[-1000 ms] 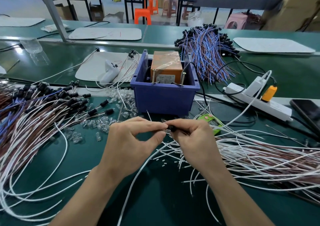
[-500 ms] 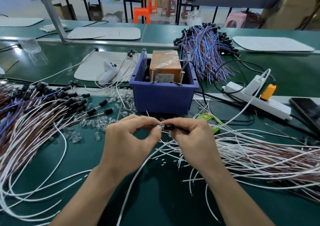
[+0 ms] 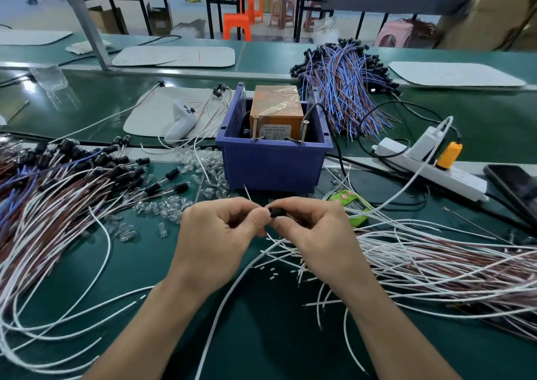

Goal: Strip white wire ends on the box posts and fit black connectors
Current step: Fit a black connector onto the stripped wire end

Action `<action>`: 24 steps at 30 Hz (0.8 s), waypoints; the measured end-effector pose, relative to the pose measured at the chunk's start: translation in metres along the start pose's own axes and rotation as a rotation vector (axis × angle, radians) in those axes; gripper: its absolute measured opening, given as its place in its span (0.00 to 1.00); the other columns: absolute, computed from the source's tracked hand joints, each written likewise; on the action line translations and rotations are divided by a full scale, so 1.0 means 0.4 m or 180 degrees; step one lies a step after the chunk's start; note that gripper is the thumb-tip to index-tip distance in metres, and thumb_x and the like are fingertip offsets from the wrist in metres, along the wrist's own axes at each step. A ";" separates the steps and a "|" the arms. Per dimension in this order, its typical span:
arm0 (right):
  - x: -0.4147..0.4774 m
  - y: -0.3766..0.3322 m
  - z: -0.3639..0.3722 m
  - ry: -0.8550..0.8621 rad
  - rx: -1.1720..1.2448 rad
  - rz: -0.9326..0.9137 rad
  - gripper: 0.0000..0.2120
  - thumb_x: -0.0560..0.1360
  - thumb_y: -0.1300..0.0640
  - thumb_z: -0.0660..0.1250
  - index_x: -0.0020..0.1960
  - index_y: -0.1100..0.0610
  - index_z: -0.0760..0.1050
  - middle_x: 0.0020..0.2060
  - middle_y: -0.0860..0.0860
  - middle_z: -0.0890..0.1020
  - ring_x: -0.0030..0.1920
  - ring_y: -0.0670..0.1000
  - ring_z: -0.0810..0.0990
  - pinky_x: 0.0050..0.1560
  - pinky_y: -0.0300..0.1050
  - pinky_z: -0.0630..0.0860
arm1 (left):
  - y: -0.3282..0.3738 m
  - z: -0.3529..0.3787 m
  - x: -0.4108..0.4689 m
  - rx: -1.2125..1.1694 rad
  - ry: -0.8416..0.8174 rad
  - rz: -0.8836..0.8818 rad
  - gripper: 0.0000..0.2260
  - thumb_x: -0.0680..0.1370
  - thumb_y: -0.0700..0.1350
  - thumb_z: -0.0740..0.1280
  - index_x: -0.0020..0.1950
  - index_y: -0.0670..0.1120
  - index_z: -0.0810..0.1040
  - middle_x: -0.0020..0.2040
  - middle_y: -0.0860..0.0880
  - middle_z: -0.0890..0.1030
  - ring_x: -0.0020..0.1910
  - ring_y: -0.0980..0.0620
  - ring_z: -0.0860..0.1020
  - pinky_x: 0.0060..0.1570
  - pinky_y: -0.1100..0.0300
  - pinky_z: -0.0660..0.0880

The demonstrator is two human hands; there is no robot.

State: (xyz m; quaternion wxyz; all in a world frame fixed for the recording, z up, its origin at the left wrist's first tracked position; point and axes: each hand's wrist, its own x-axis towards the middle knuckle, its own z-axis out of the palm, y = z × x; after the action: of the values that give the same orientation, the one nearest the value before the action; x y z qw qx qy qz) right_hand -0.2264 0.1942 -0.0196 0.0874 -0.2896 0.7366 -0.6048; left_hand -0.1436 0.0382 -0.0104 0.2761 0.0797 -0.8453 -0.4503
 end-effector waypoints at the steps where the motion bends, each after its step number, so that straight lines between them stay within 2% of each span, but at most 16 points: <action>1: 0.000 0.000 -0.002 -0.0034 0.0063 -0.0037 0.10 0.75 0.64 0.73 0.50 0.50 0.87 0.43 0.46 0.88 0.46 0.48 0.87 0.49 0.44 0.83 | 0.001 -0.001 0.000 0.0009 -0.0022 0.0031 0.05 0.75 0.50 0.73 0.39 0.55 0.87 0.33 0.61 0.84 0.33 0.59 0.82 0.35 0.66 0.75; 4: 0.004 -0.001 -0.007 -0.0126 0.0424 -0.0033 0.13 0.72 0.66 0.73 0.49 0.51 0.87 0.43 0.49 0.88 0.46 0.48 0.87 0.47 0.41 0.81 | 0.005 -0.004 -0.005 0.0040 -0.0017 0.0156 0.02 0.73 0.50 0.75 0.43 0.56 0.88 0.36 0.63 0.85 0.37 0.61 0.83 0.40 0.66 0.77; 6: 0.007 0.001 -0.014 -0.0161 0.0795 0.0067 0.14 0.70 0.68 0.73 0.48 0.51 0.88 0.42 0.50 0.88 0.44 0.47 0.86 0.45 0.37 0.79 | 0.008 -0.001 -0.011 0.0058 0.0081 0.0257 0.04 0.72 0.51 0.76 0.45 0.55 0.89 0.39 0.62 0.85 0.39 0.61 0.83 0.42 0.62 0.78; 9: 0.008 0.004 -0.034 -0.0276 0.1439 0.0235 0.15 0.70 0.69 0.72 0.48 0.52 0.88 0.41 0.51 0.87 0.44 0.46 0.84 0.45 0.36 0.78 | 0.011 0.000 -0.016 -0.0070 0.0243 0.0329 0.03 0.72 0.51 0.77 0.45 0.56 0.88 0.40 0.61 0.86 0.40 0.58 0.84 0.42 0.59 0.78; 12: 0.010 0.007 -0.053 -0.0558 0.1844 0.0308 0.16 0.70 0.70 0.71 0.50 0.53 0.87 0.42 0.51 0.86 0.47 0.47 0.83 0.49 0.38 0.78 | 0.015 -0.001 -0.019 -0.0098 0.0303 0.0440 0.07 0.73 0.52 0.77 0.50 0.57 0.86 0.41 0.61 0.86 0.40 0.57 0.84 0.41 0.58 0.78; 15: 0.010 0.007 -0.055 -0.0700 0.1961 0.0354 0.17 0.71 0.70 0.70 0.51 0.53 0.87 0.42 0.51 0.86 0.47 0.46 0.82 0.52 0.38 0.78 | 0.021 -0.004 -0.022 -0.0044 0.0288 0.0620 0.02 0.74 0.51 0.76 0.45 0.55 0.87 0.40 0.59 0.85 0.40 0.58 0.83 0.40 0.59 0.78; 18: 0.011 0.009 -0.049 -0.0737 0.2062 0.0439 0.15 0.70 0.70 0.71 0.51 0.54 0.85 0.41 0.52 0.85 0.45 0.47 0.82 0.52 0.38 0.78 | 0.025 -0.003 -0.023 0.0097 0.0285 0.0776 0.04 0.76 0.50 0.75 0.47 0.52 0.88 0.41 0.59 0.85 0.40 0.59 0.83 0.41 0.62 0.77; 21: 0.010 0.004 -0.047 -0.0790 0.2066 0.0431 0.14 0.72 0.72 0.70 0.49 0.54 0.80 0.39 0.51 0.84 0.42 0.46 0.81 0.48 0.36 0.76 | 0.023 -0.001 -0.024 0.0258 0.0275 0.0830 0.05 0.76 0.50 0.75 0.48 0.50 0.88 0.42 0.58 0.85 0.41 0.60 0.83 0.42 0.61 0.78; 24: 0.009 -0.002 -0.044 -0.0726 0.1747 0.0373 0.15 0.71 0.73 0.71 0.45 0.53 0.79 0.38 0.52 0.83 0.40 0.47 0.80 0.45 0.38 0.77 | 0.018 0.001 -0.023 0.0400 0.0269 0.0897 0.05 0.77 0.50 0.74 0.48 0.50 0.88 0.42 0.57 0.85 0.41 0.60 0.82 0.43 0.64 0.77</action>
State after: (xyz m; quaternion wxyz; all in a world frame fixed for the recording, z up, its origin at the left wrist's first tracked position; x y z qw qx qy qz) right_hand -0.2376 0.2068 -0.0137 0.2794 -0.2783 0.5466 -0.7388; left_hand -0.1352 0.0462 -0.0083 0.3664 -0.0037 -0.8623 -0.3496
